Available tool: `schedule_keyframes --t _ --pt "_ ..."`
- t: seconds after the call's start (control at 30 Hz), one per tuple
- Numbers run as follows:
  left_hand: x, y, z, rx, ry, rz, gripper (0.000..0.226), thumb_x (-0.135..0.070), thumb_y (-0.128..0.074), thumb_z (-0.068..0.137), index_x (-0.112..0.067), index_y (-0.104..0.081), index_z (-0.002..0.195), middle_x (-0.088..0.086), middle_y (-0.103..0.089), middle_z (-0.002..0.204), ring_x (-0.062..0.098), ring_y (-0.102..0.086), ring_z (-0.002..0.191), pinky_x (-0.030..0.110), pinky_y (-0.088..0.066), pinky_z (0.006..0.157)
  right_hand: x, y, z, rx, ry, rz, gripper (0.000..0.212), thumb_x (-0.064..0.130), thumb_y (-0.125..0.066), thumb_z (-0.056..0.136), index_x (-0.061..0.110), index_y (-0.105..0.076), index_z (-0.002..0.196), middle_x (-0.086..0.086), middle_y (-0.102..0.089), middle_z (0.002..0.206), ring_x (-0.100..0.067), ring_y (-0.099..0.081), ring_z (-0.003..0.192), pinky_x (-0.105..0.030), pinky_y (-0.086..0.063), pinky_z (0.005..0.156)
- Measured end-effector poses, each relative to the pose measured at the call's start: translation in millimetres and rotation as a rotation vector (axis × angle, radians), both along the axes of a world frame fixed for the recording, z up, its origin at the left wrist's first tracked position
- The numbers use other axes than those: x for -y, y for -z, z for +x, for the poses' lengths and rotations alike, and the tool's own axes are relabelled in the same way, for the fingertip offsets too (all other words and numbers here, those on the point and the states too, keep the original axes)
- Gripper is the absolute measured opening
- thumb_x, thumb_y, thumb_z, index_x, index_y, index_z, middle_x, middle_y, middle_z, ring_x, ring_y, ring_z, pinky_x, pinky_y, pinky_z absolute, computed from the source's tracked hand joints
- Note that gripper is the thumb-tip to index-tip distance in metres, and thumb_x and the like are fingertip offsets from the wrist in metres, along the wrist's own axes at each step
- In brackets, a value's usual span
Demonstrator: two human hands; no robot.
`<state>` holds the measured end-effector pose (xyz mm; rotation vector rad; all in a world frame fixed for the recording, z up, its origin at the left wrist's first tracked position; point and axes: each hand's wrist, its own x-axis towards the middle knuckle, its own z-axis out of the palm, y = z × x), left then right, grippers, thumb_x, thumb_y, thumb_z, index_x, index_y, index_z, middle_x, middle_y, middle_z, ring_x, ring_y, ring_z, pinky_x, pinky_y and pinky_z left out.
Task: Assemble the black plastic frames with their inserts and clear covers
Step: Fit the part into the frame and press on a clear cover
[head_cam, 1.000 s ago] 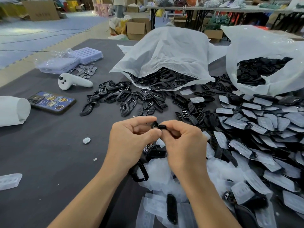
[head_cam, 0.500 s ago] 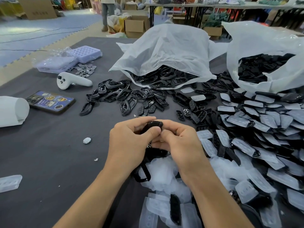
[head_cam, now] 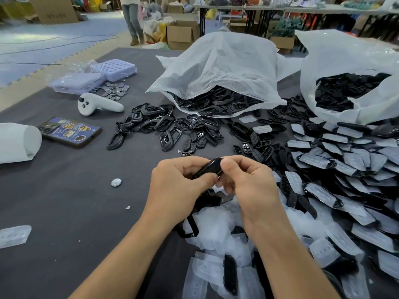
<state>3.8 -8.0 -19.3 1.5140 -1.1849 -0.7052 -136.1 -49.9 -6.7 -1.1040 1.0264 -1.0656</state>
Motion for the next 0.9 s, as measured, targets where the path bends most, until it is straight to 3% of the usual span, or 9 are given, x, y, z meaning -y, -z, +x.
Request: schedule_keyframes --t 0.1,0.23,0.43,0.53,0.63,0.73,0.9 --pt "3 1 3 -0.148 -0.026 0.06 0.021 -0.011 -0.087 0.078 -0.032 -0.083 0.083 -0.003 -0.081 0.079 0.014 -0.076 0.074 0.034 -0.061 0.075 1 1 -1 -0.06 0.016 -0.064 0.04 0.01 -0.067 0.097 0.029 -0.077 0.063 0.014 -0.064 0.057 0.004 -0.054 0.052 -0.01 -0.045 0.055" --pt "2 -4 7 -0.394 0.085 0.129 0.009 -0.009 -0.085 0.079 -0.017 -0.084 0.083 0.009 -0.077 0.076 0.019 -0.065 0.068 0.027 -0.056 0.068 2 -1 -2 -0.129 -0.013 -0.131 0.039 0.014 -0.067 0.097 0.036 -0.077 0.066 0.016 -0.062 0.056 0.003 -0.051 0.053 -0.01 -0.045 0.055" --pt "3 -11 17 -0.374 0.174 0.17 0.016 -0.001 -0.074 0.087 -0.012 -0.085 0.088 0.012 -0.079 0.085 0.017 -0.073 0.078 0.022 -0.059 0.069 0 0 2 -0.183 0.037 -0.153 0.031 0.017 -0.067 0.096 0.028 -0.075 0.069 0.014 -0.056 0.055 -0.003 -0.045 0.054 -0.014 -0.043 0.053" --pt "0 -14 25 -0.46 0.291 0.174 0.013 -0.008 -0.078 0.081 -0.008 -0.084 0.093 0.013 -0.079 0.089 0.018 -0.075 0.08 0.02 -0.058 0.067 -3 -3 2 -0.077 -0.031 -0.063 0.034 0.012 -0.063 0.099 0.019 -0.071 0.067 0.005 -0.056 0.061 -0.009 -0.046 0.062 -0.02 -0.045 0.063" --pt "-2 -14 27 -0.469 0.355 0.155 0.023 -0.02 -0.081 0.076 -0.014 -0.084 0.098 0.011 -0.079 0.091 0.016 -0.074 0.084 0.021 -0.058 0.072 -3 -7 0 0.146 -0.055 0.086 0.027 0.008 -0.059 0.101 0.01 -0.07 0.075 -0.01 -0.056 0.075 -0.01 -0.047 0.061 -0.028 -0.043 0.068" --pt "-3 -12 20 -0.447 0.26 0.13 0.028 -0.011 -0.087 0.07 -0.017 -0.085 0.097 0.013 -0.08 0.089 0.015 -0.075 0.08 0.02 -0.058 0.07 -1 -9 -2 0.307 -0.047 0.193 0.022 0.008 -0.059 0.1 0.006 -0.07 0.08 -0.009 -0.062 0.077 -0.01 -0.049 0.061 -0.027 -0.047 0.066" --pt "-2 -14 16 -0.614 0.227 0.156 0.029 -0.023 -0.078 0.067 -0.014 -0.085 0.094 0.017 -0.08 0.093 0.013 -0.076 0.077 0.018 -0.059 0.066 0 -10 -12 0.452 -0.225 0.285 0.022 0.024 -0.068 0.08 0.005 -0.08 0.083 -0.009 -0.069 0.077 -0.014 -0.057 0.063 -0.024 -0.052 0.062"
